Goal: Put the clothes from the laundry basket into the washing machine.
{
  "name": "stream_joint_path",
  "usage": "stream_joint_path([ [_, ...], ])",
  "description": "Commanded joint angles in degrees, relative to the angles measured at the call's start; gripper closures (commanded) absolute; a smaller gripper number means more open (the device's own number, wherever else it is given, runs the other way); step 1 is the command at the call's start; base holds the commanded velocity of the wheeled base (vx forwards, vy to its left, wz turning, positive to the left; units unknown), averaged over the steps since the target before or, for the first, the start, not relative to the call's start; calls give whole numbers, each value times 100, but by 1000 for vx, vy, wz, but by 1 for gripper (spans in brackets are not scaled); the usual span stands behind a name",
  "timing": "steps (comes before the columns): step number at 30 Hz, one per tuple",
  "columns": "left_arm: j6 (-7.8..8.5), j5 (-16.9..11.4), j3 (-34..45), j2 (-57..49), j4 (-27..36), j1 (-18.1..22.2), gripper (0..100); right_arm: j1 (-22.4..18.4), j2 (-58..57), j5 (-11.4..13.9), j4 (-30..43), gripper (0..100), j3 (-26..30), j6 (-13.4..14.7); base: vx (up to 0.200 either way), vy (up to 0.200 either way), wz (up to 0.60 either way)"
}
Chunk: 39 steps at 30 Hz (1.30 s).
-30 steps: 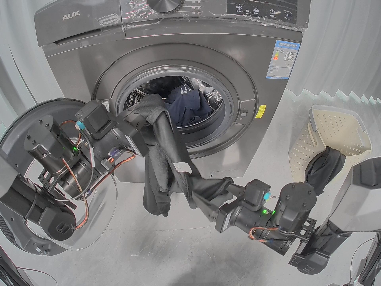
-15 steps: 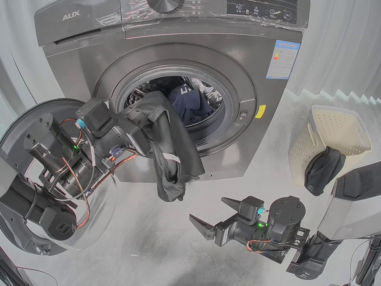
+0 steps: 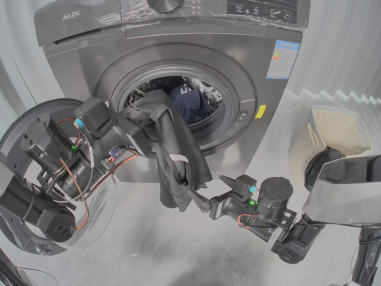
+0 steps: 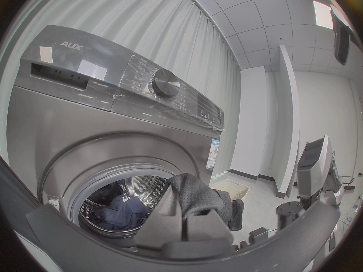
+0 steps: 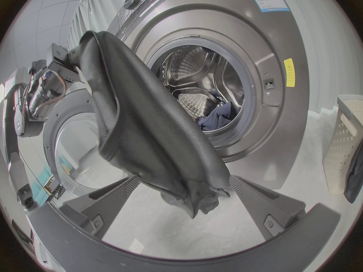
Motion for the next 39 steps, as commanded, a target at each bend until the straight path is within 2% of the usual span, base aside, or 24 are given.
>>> stream_joint_path([
  [1, 2, -18, 10, -139, -4, -73, 100, -44, 557, 153, -19, 0, -447, -93, 0, 0, 0],
  [6, 2, -18, 10, -148, -4, -126, 100, -70, 776, 144, 25, 0, -948, -102, 0, 0, 0],
  [8, 11, -18, 10, -156, -4, -170, 100, -158, 926, 144, 52, 0, -1388, -119, 0, 0, 0],
  [11, 11, -27, 45, -227, -4, -222, 100, -185, 1058, 153, 69, 0, -1731, -137, 0, 0, 0],
  [15, 11, -36, 89, -244, -4, -266, 100, -176, 1146, 179, 60, 0, -1933, -146, 0, 0, 0],
  [18, 11, -45, 98, -253, -4, -301, 100, -114, 1286, 390, 52, 0, -2073, -216, 0, 0, 0],
  [20, 11, -45, 89, -262, -4, -319, 100, -114, 1348, 434, 52, 0, -2188, -216, 0, 0, 0],
  [27, 2, -45, 89, -341, -4, -319, 100, -185, 1717, 460, 52, 0, -2864, -216, 0, 0, 0],
  [31, -6, -36, 81, -323, -4, -284, 100, -185, 1743, 416, 25, 0, -2926, -207, 0, 0, 0],
  [32, -6, -36, 81, -315, -4, -275, 100, -185, 1726, 407, 16, 100, -2917, -207, 0, 0, 0],
  [36, -15, -36, 45, -279, 5, -214, 100, -185, 1646, 399, -19, 100, -2882, -198, 0, 0, 0],
  [39, -15, -36, 37, -271, 5, -47, 100, -211, 1356, 346, -19, 100, -2645, -190, 0, 0, 0],
])
